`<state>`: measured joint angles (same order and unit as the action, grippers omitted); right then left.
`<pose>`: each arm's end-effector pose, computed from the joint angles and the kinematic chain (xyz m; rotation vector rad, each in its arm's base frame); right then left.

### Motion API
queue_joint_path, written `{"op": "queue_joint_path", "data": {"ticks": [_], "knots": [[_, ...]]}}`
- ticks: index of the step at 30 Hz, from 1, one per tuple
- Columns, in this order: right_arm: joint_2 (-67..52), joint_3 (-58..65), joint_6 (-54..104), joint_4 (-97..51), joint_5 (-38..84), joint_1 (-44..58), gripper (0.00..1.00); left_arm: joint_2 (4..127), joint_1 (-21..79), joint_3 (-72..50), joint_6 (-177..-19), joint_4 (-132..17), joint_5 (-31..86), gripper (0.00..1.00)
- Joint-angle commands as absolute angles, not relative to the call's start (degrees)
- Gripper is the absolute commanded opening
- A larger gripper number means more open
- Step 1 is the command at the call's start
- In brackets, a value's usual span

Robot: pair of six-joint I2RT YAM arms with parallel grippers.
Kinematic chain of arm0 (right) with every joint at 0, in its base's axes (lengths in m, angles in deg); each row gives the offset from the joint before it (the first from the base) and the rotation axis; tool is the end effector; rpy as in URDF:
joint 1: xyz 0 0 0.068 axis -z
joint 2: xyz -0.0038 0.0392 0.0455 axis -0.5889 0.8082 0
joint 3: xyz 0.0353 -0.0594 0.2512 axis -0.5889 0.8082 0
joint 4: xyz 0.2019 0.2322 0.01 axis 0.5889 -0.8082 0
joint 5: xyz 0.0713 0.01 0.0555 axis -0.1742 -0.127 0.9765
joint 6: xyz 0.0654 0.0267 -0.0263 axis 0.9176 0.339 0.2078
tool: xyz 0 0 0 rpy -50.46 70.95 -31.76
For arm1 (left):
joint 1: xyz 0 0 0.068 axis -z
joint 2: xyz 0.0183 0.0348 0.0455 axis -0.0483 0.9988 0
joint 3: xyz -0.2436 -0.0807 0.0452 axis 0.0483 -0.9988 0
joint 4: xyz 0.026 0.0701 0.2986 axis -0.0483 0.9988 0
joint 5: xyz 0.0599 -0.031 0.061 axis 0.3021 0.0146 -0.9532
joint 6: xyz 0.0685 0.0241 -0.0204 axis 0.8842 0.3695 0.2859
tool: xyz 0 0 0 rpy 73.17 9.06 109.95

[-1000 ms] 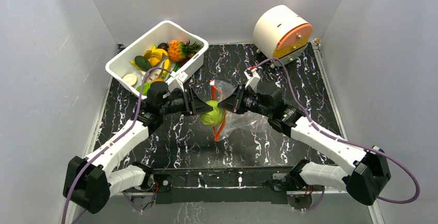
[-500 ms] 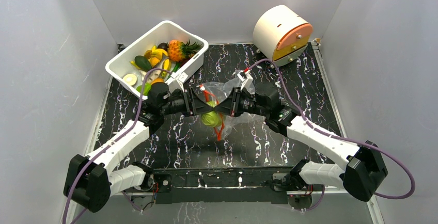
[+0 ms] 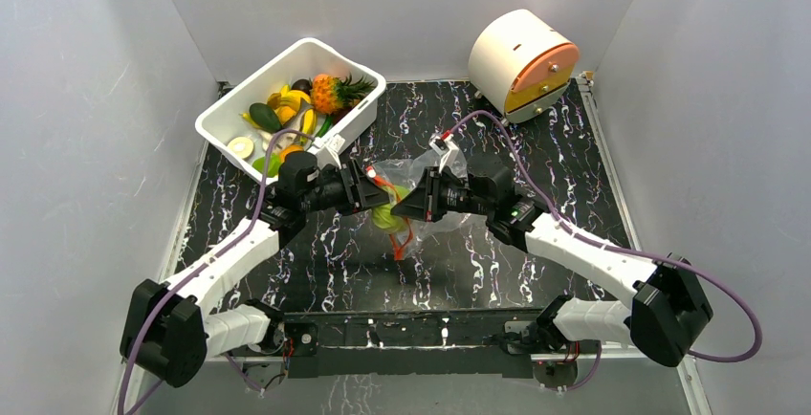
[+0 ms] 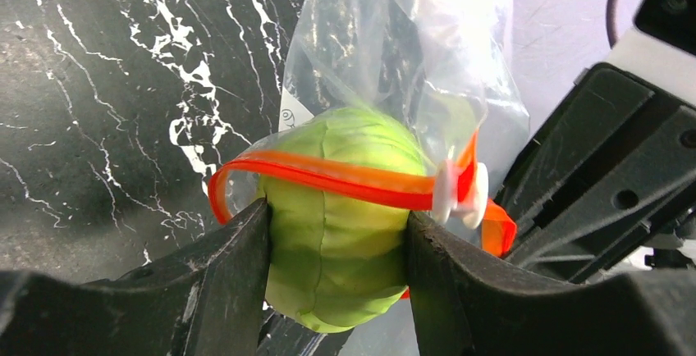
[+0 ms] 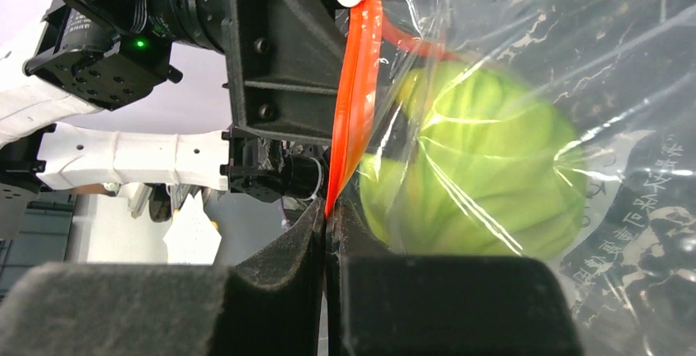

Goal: Place the food in the zip-top bag and seal the zipper
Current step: Place the fake vegetable in the zipper food storage bag.

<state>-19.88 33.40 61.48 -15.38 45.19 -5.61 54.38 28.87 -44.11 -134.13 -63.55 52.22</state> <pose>0.2377 0.2539 0.2506 -0.3829 2.0724 1.4477 0.2767 -0.1744 0.2297 0.0569 2.0806 -1.3819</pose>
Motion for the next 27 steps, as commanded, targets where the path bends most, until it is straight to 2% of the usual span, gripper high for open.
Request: {"op": "queue_joint_path", "data": {"ticks": [1,7,10,12,13,14,16,19,22,27], "knots": [[-20.4,32.3,61.4,-9.3,47.1,-6.2,0.0,54.3,29.2,-40.7,-134.4,-61.7,49.3,0.27],[-18.1,33.3,66.6,-2.2,49.3,-6.3,0.0,52.8,29.2,-42.5,-134.9,-64.5,49.6,0.28],[-17.3,32.9,68.6,-0.1,50.5,-6.5,0.0,50.4,29.2,-38.7,-137.3,-51.8,38.6,0.28],[-17.1,32.0,69.5,-3.9,47.9,-6.5,0.0,47.5,29.2,-40.4,-143.5,-56.8,42.0,0.5],[-16.8,30.4,71.0,-11.3,43.4,-6.5,0.0,47.1,29.2,-39.8,-144.6,-56.8,44.0,0.59],[-17.3,29.7,71.6,-12.9,41.9,-6.5,0.0,46.9,29.2,-37.5,-143.9,-54.2,45.2,0.66],[-21.0,32.5,76.8,-8.1,39.3,-6.5,0.0,43.9,29.1,-34.5,-141.2,-46.8,44.2,0.73],[-23.3,31.4,78.4,-12.1,36.3,-6.5,0.0,42.7,29.1,-28.6,-136.6,-36.5,44.7,0.83],[-25.6,32.4,79.9,-12.2,35.4,-6.5,0.0,41.9,29.1,-23.1,-129.9,-28.0,42.1,0.84],[-27.9,33.2,79.2,-12.5,34.6,-6.4,0.0,42.8,29.1,-21.0,-123.1,-21.3,37.3,0.79]]}}
